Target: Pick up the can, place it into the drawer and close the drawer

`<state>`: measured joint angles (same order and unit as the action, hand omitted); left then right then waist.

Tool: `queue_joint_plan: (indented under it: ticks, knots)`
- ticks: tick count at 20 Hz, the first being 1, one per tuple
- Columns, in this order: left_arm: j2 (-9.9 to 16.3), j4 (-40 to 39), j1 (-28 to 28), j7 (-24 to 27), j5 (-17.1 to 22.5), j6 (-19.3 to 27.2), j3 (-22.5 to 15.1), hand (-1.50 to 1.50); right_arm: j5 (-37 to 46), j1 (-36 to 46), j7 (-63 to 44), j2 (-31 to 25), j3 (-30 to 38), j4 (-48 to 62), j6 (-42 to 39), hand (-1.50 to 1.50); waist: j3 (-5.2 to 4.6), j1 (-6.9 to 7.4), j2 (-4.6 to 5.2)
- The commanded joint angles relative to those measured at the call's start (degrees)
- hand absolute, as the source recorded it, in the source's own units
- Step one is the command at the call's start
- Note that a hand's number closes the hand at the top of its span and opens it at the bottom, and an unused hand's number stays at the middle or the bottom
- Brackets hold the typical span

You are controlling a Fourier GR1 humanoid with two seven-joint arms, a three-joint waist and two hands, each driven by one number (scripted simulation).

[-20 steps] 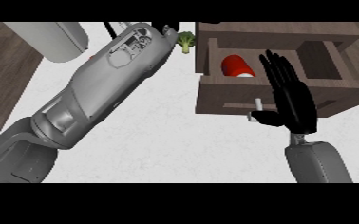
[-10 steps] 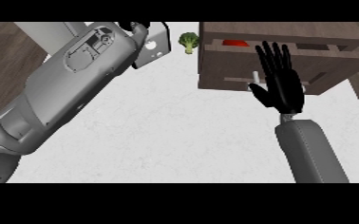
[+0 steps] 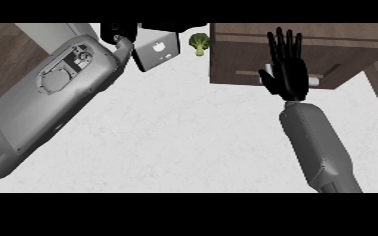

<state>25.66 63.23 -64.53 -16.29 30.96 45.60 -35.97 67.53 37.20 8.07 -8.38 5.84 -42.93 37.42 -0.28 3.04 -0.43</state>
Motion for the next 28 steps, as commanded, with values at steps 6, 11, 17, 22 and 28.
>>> queue_joint_plan:
  ticks: [6,11,17,22,28]
  knots:
    - [2.8,7.4,8.5,0.7,-1.8,-1.0,0.2,-1.50,1.8,13.3,-2.4,-0.8,3.7,16.4,5.9,-1.50,0.37,1.79,1.60]
    - [4.4,11.3,11.0,-0.1,-2.1,-1.0,1.3,-1.50,1.5,16.4,-1.8,-1.5,4.2,20.2,7.6,-1.50,0.38,1.93,1.52]
    - [5.4,11.7,12.1,0.1,-3.1,-2.5,2.2,-1.50,2.3,24.8,-5.3,-1.8,5.3,25.8,5.7,-1.50,0.38,1.75,1.92]
    - [5.5,14.6,15.5,1.8,-3.6,-3.1,1.9,-1.50,0.5,27.0,-3.6,-4.4,7.6,27.9,5.6,-1.50,0.43,3.10,2.57]
    - [6.2,16.6,18.5,1.9,-4.6,-2.3,2.4,-1.50,-4.4,27.1,4.1,-3.3,11.1,27.8,4.5,-1.50,0.52,2.30,2.14]
